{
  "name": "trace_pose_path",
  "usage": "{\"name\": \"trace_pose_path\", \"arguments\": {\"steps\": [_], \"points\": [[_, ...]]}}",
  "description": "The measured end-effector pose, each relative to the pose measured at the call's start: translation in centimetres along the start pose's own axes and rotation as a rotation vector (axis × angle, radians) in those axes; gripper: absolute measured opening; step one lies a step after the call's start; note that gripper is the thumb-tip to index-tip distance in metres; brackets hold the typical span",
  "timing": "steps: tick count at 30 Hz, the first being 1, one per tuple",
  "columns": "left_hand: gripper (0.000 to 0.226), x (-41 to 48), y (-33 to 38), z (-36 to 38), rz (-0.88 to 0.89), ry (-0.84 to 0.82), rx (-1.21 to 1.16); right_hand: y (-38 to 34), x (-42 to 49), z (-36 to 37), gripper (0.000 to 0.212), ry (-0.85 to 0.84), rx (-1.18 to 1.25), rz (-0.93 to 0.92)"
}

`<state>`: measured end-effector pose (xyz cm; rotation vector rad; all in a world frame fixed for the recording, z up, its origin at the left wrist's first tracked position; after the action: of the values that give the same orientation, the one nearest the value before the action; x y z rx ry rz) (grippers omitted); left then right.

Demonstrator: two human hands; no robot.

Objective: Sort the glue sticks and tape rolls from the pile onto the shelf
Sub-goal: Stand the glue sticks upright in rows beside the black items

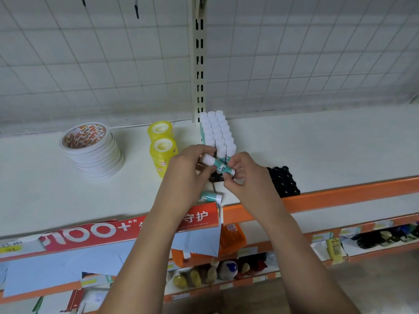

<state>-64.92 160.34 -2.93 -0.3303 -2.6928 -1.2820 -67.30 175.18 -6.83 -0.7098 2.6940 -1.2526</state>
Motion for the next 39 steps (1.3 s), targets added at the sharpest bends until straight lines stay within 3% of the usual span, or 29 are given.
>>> {"name": "trace_pose_path", "arguments": {"steps": [8,14,18,35,39], "points": [[0.031,0.1,-0.2,-1.7,0.000,0.170,-0.037,-1.0,0.4,0.9,0.018,0.038,-0.232,-0.015],[0.036,1.0,-0.4,-0.9,0.019,0.153,0.019,-1.1,0.5,2.1,0.017,0.040,-0.363,-0.009],[0.024,1.3,-0.3,-0.3,0.050,0.149,0.089,-0.9,0.4,2.0,0.014,0.057,-0.349,-0.013],[0.020,1.9,-2.0,0.6,-0.034,0.145,0.048,-0.4,0.2,2.0,0.016,0.055,-0.279,0.038],[0.044,1.2,-2.0,0.7,-0.054,0.091,0.048,-0.3,0.1,1.8,0.019,0.034,-0.265,0.063]]}}
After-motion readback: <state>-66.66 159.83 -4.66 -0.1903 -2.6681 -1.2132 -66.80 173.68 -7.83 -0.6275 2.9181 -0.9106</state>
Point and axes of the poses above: each hand's wrist, its own x-axis towards the middle knuckle, its own z-axis out of the palm, y = z × x, the point moved 9 cm from there along x, towards the middle knuckle, and after that the axes turned 15 degrees about -y, right-handed, at the moved point
